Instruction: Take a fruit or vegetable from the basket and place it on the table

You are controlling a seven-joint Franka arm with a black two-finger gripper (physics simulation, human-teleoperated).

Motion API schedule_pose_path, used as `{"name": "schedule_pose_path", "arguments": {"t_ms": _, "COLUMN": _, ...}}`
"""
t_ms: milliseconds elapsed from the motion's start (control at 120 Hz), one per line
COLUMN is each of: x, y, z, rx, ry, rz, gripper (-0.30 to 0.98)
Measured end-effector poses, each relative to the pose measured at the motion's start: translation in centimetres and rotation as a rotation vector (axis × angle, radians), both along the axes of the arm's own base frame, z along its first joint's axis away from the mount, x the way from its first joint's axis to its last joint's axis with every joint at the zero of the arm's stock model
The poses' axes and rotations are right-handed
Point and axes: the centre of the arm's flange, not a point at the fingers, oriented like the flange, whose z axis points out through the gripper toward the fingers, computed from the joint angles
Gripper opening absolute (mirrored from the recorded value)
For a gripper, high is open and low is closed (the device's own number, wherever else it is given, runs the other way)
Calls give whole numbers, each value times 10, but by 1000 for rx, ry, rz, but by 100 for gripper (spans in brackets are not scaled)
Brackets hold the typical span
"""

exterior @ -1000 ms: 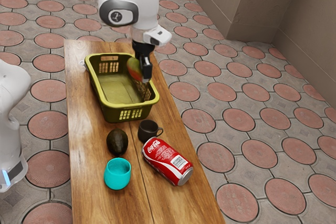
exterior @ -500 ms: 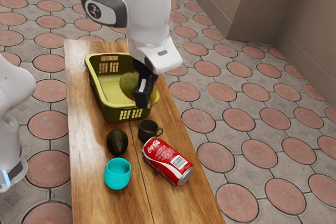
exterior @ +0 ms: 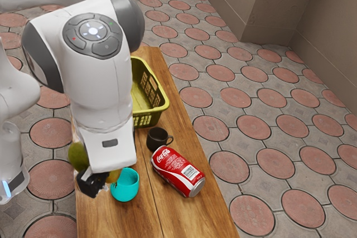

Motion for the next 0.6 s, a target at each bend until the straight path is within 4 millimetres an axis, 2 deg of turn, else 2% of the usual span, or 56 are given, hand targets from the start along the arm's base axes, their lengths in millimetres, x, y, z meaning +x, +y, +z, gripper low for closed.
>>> {"name": "schedule_pose_path", "arguments": {"t_ms": 42, "x": 10, "y": -2, "z": -3, "rx": -14, "ry": -8, "rz": 14, "gripper": 21}}
{"name": "schedule_pose_path", "arguments": {"t_ms": 100, "x": 38, "y": -3, "z": -15, "rx": -26, "ry": -7, "rz": 53, "gripper": 21}}
{"name": "schedule_pose_path", "arguments": {"t_ms": 183, "x": 91, "y": 1, "z": -46, "rx": -29, "ry": 9, "rz": 131, "gripper": 22}}
{"name": "schedule_pose_path", "arguments": {"t_ms": 250, "x": 112, "y": -5, "z": -68, "rx": -34, "ry": 4, "rz": 149, "gripper": 24}}
{"name": "schedule_pose_path", "arguments": {"t_ms": 308, "x": 118, "y": -13, "z": -77, "rx": -49, "ry": -9, "rz": 146, "gripper": 23}}
{"name": "schedule_pose_path", "arguments": {"t_ms": 450, "x": 116, "y": -32, "z": -91, "rx": -75, "ry": -34, "rz": 124, "gripper": 14}}
{"name": "schedule_pose_path", "arguments": {"t_ms": 525, "x": 118, "y": -34, "z": -93, "rx": -70, "ry": -48, "rz": 115, "gripper": 30}}
{"name": "schedule_pose_path", "arguments": {"t_ms": 600, "x": 127, "y": -27, "z": -95, "rx": -59, "ry": -53, "rz": 126, "gripper": 44}}
